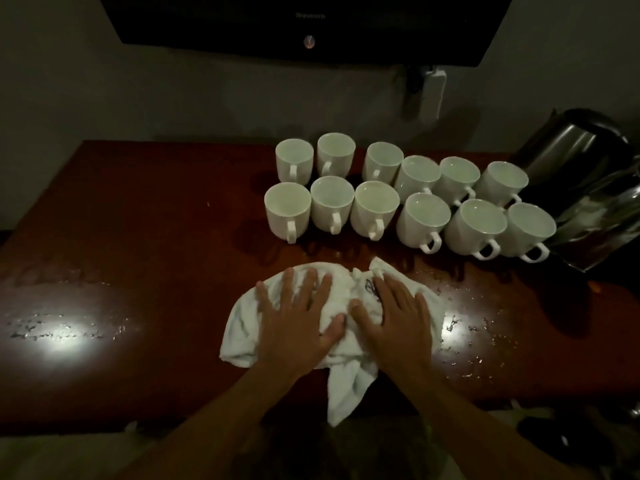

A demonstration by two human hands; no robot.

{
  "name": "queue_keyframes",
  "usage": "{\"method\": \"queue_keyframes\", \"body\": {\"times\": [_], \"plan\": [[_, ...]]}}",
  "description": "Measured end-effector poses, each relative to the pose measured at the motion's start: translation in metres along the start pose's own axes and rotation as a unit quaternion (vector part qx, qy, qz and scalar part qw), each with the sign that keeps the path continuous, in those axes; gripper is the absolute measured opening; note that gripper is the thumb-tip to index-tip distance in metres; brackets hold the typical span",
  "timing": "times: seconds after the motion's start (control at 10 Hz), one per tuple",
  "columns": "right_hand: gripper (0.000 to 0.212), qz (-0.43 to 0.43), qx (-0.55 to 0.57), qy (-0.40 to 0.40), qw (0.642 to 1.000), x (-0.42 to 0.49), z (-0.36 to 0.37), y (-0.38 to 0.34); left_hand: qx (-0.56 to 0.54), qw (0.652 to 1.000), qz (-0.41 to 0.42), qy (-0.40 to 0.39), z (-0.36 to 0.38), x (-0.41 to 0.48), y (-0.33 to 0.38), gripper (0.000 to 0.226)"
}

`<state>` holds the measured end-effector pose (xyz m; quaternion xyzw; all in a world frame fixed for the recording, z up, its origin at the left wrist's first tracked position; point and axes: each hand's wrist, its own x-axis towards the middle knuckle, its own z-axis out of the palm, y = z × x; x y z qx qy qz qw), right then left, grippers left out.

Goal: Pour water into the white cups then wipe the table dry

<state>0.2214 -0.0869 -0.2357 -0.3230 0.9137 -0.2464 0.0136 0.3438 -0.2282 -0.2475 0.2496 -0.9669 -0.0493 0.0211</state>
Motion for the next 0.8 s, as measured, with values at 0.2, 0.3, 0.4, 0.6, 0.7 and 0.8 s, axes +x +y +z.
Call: {"method": "queue_keyframes", "body": {"times": [0.2, 0.3, 0.4, 0.6, 0.7, 0.8], "plan": [[0.085, 0.004, -0.031, -0.023, 0.999, -0.005, -0.01, 0.006, 0.001, 0.999, -0.003, -0.038, -0.011, -0.006, 0.011, 0.077], [0.088, 0.016, -0.036, -0.047, 0.998, -0.002, -0.011, 0.002, -0.011, 0.997, -0.012, -0.071, -0.017, -0.007, 0.011, 0.078], [0.092, 0.025, -0.042, -0.089, 0.995, 0.002, -0.017, 0.001, 0.01, 0.994, -0.022, -0.106, -0.019, -0.004, 0.008, 0.081], [0.077, 0.031, -0.028, -0.126, 0.991, 0.007, -0.042, -0.022, 0.061, 0.99, -0.003, -0.129, -0.059, -0.006, 0.001, 0.098], [0.075, 0.006, -0.013, -0.107, 0.994, 0.01, -0.056, -0.038, 0.051, 0.988, -0.027, -0.143, -0.079, -0.005, -0.011, 0.073], [0.078, -0.009, -0.026, -0.097, 0.995, 0.012, -0.072, -0.052, 0.023, 0.986, -0.045, -0.16, -0.097, -0.008, -0.02, 0.074]]}}
